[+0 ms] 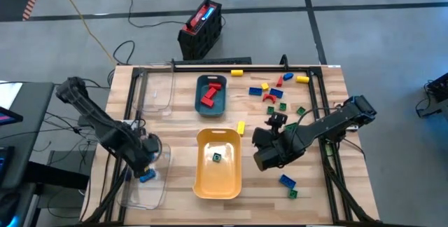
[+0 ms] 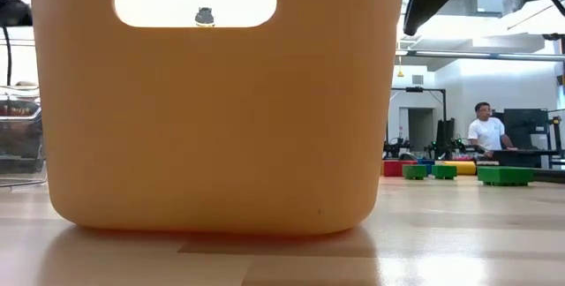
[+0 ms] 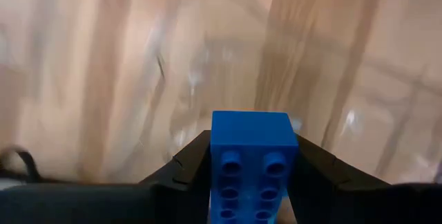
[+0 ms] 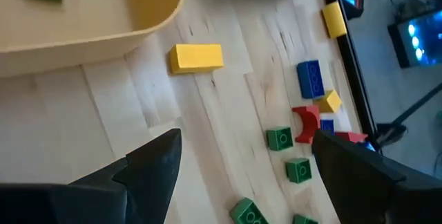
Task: Sort blocks
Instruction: Put the rectangular blue game piece into the bottom transparent bin, then put the rectangular green game piece into the yellow bin
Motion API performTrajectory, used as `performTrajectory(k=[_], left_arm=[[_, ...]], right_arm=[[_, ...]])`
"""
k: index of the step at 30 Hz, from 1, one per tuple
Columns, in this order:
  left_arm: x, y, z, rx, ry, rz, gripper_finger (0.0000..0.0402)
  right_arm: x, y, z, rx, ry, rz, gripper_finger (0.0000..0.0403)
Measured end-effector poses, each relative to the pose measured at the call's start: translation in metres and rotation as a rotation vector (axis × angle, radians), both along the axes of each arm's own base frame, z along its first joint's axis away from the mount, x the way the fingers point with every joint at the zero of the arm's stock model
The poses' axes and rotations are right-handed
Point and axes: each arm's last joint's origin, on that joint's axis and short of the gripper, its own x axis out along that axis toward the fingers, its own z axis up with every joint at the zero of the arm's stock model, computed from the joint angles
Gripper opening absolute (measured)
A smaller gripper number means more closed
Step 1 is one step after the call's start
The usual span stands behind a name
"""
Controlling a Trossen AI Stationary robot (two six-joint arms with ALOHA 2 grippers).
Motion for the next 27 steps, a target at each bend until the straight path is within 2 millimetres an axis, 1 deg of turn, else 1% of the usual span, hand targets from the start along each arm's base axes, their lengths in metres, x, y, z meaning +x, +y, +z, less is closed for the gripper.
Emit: performTrajectory(k=[4, 7, 11, 14, 17, 20, 24, 27], left_arm=[[0.007, -0.01, -0.027, 0.044, 0.154, 0.004, 0.0161], [0.013, -0.016, -0.04, 0.084, 0.196, -0.009, 0.0168], [0.021, -0.023, -0.049, 0.092, 0.199, -0.026, 0.017], [0.021, -0.023, -0.051, 0.104, 0.215, -0.029, 0.0171], [0.019, -0.022, -0.048, 0.089, 0.219, -0.047, 0.0173], [0.019, -0.023, -0.033, 0.054, 0.174, -0.056, 0.0173], [0.019, -0.022, -0.008, 0.072, 0.033, -0.082, 0.0173], [0.021, -0.017, 0.005, 0.177, -0.113, -0.094, 0.0173]], right_arm=[[-0.001, -0.005, 0.0, 0.018, 0.017, -0.045, 0.0331], [-0.003, -0.013, 0.001, 0.018, 0.036, -0.085, 0.0331], [-0.004, -0.029, 0.006, 0.078, 0.05, -0.146, 0.0331], [-0.008, -0.043, 0.007, 0.074, 0.087, -0.169, 0.033], [-0.016, -0.064, 0.006, 0.064, 0.122, -0.193, 0.0325], [-0.028, -0.087, 0.001, 0.093, 0.083, -0.201, 0.0315], [-0.036, -0.113, -0.019, 0.139, 0.022, -0.152, 0.0303], [-0.038, -0.134, -0.041, 0.199, -0.003, -0.138, 0.03]])
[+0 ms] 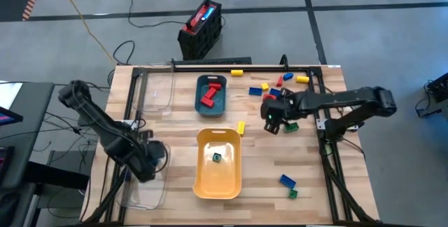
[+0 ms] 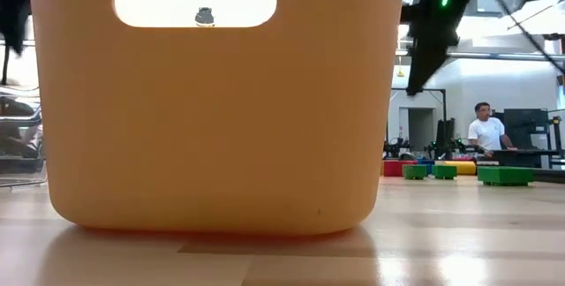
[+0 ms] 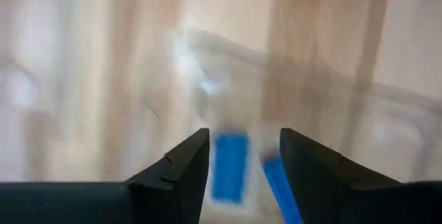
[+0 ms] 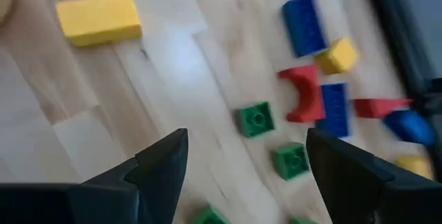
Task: Sort blocks
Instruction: Put the rectangular green game piece into the yellow bin
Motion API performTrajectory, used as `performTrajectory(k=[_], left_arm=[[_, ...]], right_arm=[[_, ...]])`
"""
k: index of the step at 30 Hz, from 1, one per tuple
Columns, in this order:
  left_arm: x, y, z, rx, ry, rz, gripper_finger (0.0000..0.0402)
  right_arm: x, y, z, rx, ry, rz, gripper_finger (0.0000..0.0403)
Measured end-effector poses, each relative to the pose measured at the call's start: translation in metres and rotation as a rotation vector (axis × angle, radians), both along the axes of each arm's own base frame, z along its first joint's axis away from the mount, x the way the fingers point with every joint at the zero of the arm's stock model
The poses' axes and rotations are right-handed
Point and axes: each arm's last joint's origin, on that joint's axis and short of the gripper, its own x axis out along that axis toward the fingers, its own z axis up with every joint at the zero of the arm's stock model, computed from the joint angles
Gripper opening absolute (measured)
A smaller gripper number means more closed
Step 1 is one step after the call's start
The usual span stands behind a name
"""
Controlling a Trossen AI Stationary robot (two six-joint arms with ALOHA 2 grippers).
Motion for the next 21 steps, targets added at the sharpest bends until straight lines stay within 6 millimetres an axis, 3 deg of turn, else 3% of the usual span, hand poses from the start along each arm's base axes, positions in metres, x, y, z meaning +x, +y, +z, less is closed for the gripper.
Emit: performTrajectory(k=[4, 7, 11, 21], left_arm=[[0.006, 0.008, 0.009, 0.222, -0.182, 0.0, 0.0173], [0.01, 0.013, 0.011, 0.341, -0.225, -0.021, 0.0173], [0.016, 0.022, 0.012, 0.431, -0.212, -0.052, 0.0173], [0.024, 0.036, 0.013, 0.496, -0.195, -0.024, 0.0174]], right_arm=[[-0.01, -0.028, -0.028, 0.099, 0.076, -0.055, 0.03], [-0.022, -0.037, -0.038, 0.207, 0.198, -0.063, 0.03], [-0.034, -0.03, -0.051, 0.251, 0.457, 0.071, 0.03], [-0.02, -0.017, -0.08, 0.279, 0.677, 0.318, 0.03]])
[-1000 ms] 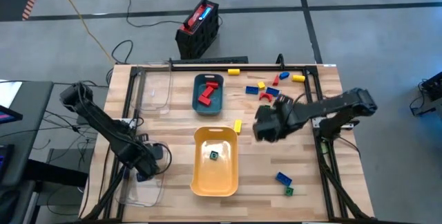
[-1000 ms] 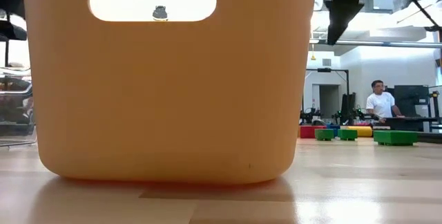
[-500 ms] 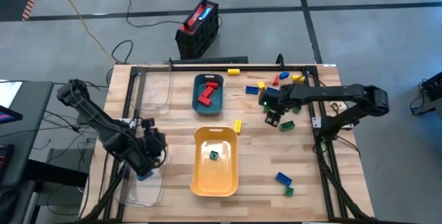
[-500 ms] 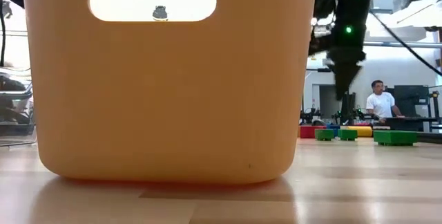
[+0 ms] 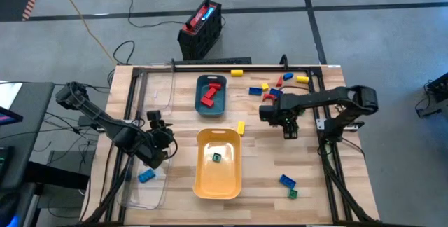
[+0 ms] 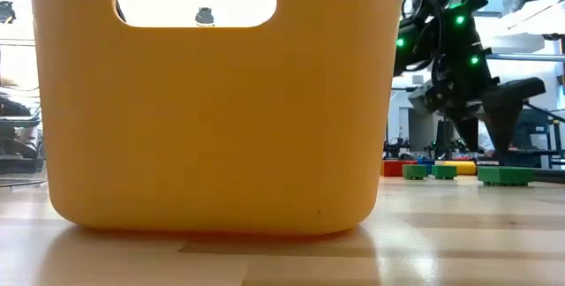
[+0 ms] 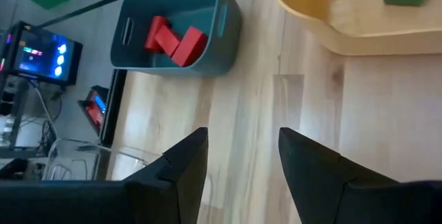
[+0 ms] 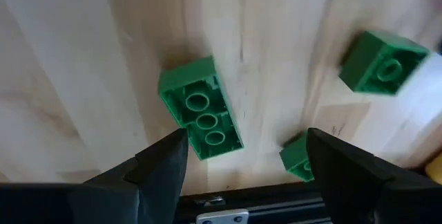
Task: Sort blocks
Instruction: Put the rectangular green game piece into the yellow bin
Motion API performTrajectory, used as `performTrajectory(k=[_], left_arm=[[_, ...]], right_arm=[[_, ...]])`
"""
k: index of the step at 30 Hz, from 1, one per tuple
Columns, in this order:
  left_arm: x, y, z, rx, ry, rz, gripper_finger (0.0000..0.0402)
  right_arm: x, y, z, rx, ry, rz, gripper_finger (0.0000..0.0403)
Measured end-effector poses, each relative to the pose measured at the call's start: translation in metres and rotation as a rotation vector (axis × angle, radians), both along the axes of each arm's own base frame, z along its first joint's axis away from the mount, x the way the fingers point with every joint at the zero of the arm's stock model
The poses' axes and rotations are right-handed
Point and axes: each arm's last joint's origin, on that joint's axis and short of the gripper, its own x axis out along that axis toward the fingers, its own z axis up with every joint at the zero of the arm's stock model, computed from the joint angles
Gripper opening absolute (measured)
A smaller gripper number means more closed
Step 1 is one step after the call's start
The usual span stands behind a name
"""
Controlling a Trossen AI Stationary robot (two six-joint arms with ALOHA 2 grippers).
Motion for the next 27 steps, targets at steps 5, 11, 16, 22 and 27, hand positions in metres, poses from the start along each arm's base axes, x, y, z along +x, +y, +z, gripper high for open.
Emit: performTrajectory(k=[5, 11, 16, 22, 27], left_arm=[[0.0, 0.0, 0.0, -0.008, 0.002, 0.0, 0.0174], [-0.001, 0.0, 0.0, -0.004, 0.009, -0.001, 0.0174], [-0.001, 0.0, 0.0, 0.001, 0.013, -0.006, 0.0174], [-0.002, 0.0, 0.0, 0.006, 0.02, -0.006, 0.0174], [-0.001, 0.0, 0.0, 0.005, 0.019, -0.006, 0.0174]], right_arm=[[0.003, 0.003, -0.016, 0.033, 0.069, 0.054, 0.03], [-0.005, 0.004, -0.03, 0.063, 0.088, 0.056, 0.03], [-0.006, 0.005, -0.04, 0.052, 0.044, 0.066, 0.0291], [-0.006, 0.008, -0.044, 0.04, 0.027, 0.076, 0.0218], [0.001, 0.008, -0.042, 0.028, -0.033, 0.031, 0.0102]])
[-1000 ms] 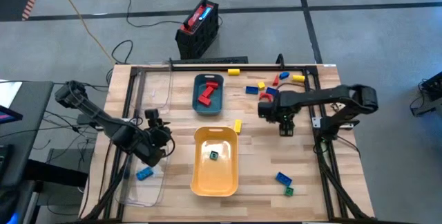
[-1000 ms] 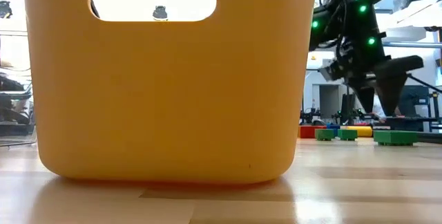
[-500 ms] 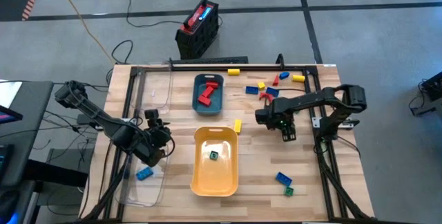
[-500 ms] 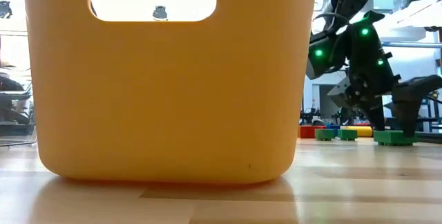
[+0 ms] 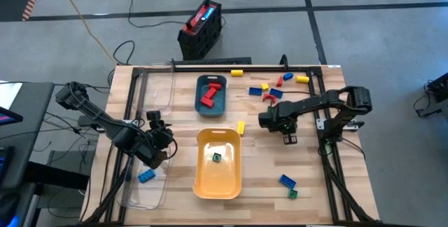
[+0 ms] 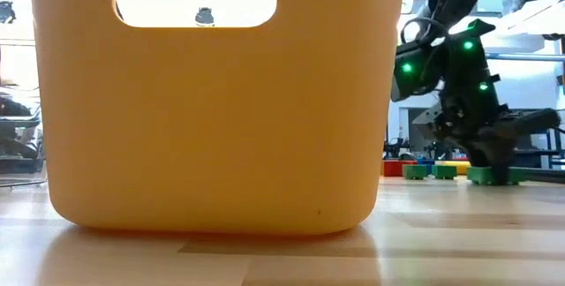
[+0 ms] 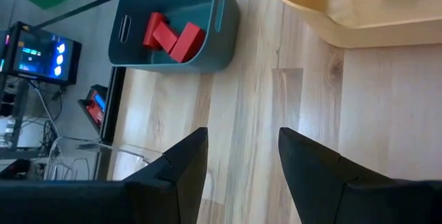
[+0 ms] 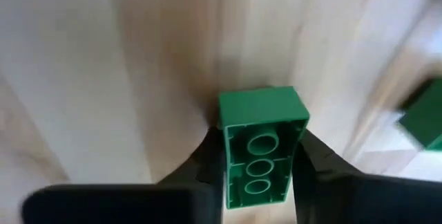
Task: Sort blocks
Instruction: Put the rectangular green game piece into the yellow bin
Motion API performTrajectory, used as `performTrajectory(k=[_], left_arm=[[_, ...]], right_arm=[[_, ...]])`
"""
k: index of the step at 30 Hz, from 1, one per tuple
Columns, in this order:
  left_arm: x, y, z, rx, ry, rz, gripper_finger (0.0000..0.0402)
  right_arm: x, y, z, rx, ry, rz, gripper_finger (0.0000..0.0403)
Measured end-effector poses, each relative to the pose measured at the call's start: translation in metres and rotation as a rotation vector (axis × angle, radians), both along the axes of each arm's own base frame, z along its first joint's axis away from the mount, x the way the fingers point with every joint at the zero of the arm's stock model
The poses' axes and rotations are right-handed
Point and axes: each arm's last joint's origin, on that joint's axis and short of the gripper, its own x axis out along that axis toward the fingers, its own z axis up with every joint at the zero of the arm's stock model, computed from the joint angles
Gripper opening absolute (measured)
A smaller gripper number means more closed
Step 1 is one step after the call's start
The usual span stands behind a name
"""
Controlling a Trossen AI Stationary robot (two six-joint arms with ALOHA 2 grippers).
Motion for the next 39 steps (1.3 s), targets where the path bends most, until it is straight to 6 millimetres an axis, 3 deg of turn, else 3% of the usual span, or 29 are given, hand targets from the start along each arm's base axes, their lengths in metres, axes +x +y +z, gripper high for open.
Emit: performTrajectory(k=[5, 10, 16, 20, 23, 28, 33, 39], left_arm=[[0.0, 0.0, 0.0, -0.001, 0.0, 0.0, 0.0174], [-0.001, -0.002, 0.0, -0.016, -0.001, -0.002, 0.0174], [-0.002, -0.003, 0.0, -0.018, 0.001, -0.011, 0.0174], [-0.002, -0.003, 0.0, -0.022, -0.002, -0.006, 0.0174], [-0.002, -0.003, 0.0, -0.031, -0.009, 0.002, 0.0174], [-0.001, -0.004, 0.0, -0.043, -0.021, 0.006, 0.0174], [-0.001, -0.004, 0.0, -0.049, -0.027, 0.014, 0.0174], [-0.001, -0.004, 0.0, -0.055, -0.032, 0.021, 0.0174]], right_arm=[[0.016, -0.001, 0.025, -0.002, -0.137, -0.033, 0.0091], [0.03, 0.004, 0.085, -0.021, -0.396, -0.057, 0.0091], [0.048, 0.037, 0.174, 0.027, -0.922, -0.018, 0.0091], [0.064, 0.067, 0.204, 0.098, -1.138, 0.064, 0.0091], [0.084, 0.088, 0.202, 0.133, -1.14, 0.116, 0.0091], [0.126, 0.114, 0.182, 0.18, -1.069, 0.177, 0.0091], [0.166, 0.127, 0.156, 0.245, -0.991, 0.212, 0.0091], [0.196, 0.131, 0.13, 0.242, -0.915, 0.227, 0.0091]])
